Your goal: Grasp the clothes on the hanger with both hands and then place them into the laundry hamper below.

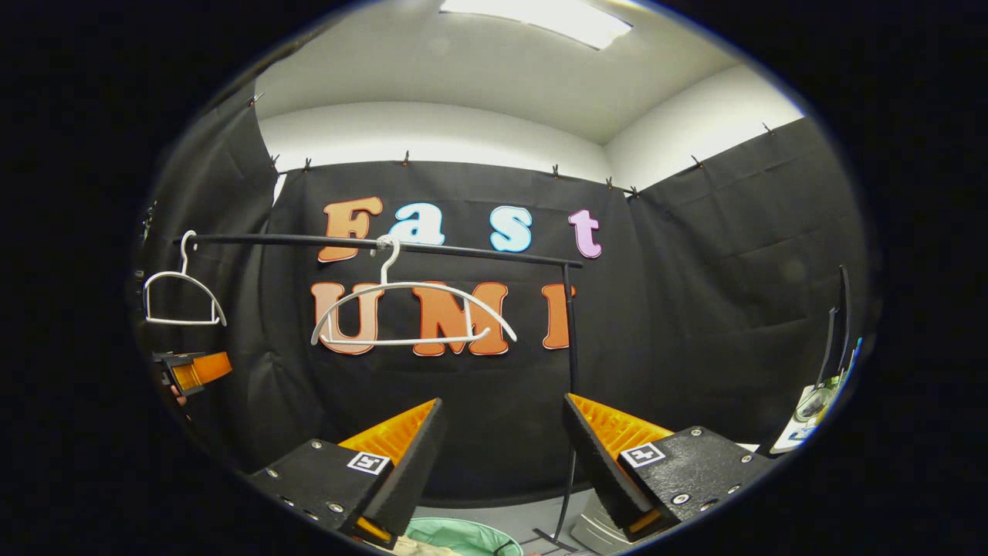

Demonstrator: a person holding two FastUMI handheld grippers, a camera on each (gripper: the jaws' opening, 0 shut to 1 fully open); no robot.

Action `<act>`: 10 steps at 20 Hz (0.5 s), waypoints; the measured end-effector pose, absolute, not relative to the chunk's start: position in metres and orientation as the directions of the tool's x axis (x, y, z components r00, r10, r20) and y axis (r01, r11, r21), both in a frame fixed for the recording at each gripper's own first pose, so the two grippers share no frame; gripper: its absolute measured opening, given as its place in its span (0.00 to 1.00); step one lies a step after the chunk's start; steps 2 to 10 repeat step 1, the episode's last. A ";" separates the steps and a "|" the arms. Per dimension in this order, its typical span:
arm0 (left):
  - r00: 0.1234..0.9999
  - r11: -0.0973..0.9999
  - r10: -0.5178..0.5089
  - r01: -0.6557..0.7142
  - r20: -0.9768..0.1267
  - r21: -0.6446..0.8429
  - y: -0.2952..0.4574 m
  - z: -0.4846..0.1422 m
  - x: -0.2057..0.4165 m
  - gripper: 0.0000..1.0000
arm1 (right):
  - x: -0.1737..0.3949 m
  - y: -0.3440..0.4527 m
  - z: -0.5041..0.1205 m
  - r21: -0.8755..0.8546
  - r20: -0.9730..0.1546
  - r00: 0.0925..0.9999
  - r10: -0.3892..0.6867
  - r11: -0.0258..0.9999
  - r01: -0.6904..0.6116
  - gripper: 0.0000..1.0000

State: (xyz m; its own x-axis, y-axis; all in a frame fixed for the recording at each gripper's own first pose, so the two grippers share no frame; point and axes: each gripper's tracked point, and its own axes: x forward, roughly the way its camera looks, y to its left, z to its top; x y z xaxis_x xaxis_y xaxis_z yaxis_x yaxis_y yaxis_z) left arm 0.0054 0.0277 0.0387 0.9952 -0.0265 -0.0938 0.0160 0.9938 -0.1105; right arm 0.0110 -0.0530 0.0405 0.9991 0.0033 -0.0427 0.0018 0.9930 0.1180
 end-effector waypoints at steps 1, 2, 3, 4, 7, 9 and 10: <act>0.995 0.994 -0.026 0.015 -0.094 -0.111 0.027 0.039 0.007 0.97 | 0.012 -0.051 0.040 0.120 -0.044 0.999 0.007 0.993 -0.001 0.93; 0.995 0.994 -0.026 0.015 -0.094 -0.111 0.027 0.039 0.007 0.97 | 0.012 -0.051 0.040 0.120 -0.044 0.999 0.007 0.993 -0.001 0.93; 0.995 0.994 -0.026 0.015 -0.094 -0.111 0.027 0.039 0.007 0.97 | 0.012 -0.051 0.040 0.120 -0.044 0.999 0.007 0.993 -0.001 0.93; 0.995 0.994 -0.026 0.015 -0.094 -0.111 0.027 0.039 0.007 0.97 | 0.012 -0.051 0.040 0.120 -0.044 0.999 0.007 0.993 -0.001 0.93; 0.995 0.994 -0.026 0.015 -0.094 -0.111 0.027 0.039 0.007 0.97 | 0.012 -0.051 0.040 0.120 -0.044 0.999 0.007 0.993 -0.001 0.93; 0.995 0.994 -0.026 0.015 -0.094 -0.111 0.027 0.039 0.007 0.97 | 0.012 -0.051 0.040 0.120 -0.044 0.999 0.007 0.993 -0.001 0.93; 0.995 0.994 -0.026 0.015 -0.094 -0.111 0.027 0.039 0.007 0.97 | 0.012 -0.051 0.040 0.120 -0.044 0.999 0.007 0.993 -0.001 0.93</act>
